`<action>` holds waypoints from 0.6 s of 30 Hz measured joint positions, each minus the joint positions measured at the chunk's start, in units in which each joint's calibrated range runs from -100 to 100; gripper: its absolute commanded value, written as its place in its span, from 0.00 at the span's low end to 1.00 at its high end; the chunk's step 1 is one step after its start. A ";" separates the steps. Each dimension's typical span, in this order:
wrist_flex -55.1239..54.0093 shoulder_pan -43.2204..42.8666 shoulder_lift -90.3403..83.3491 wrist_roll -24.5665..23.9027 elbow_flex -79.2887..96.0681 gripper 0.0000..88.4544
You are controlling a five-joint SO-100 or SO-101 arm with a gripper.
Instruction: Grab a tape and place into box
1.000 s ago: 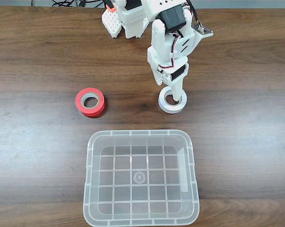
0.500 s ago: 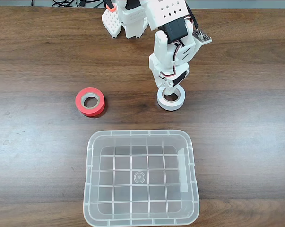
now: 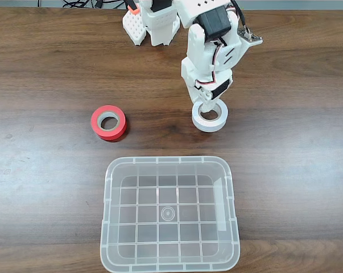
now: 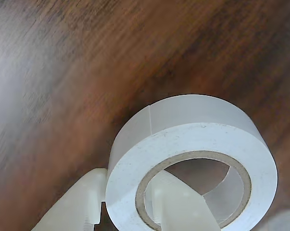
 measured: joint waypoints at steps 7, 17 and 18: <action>10.00 4.28 -11.22 0.52 -8.94 0.04; 18.39 13.30 -13.23 0.83 -34.66 0.04; 18.39 14.12 -11.89 0.83 -37.36 0.04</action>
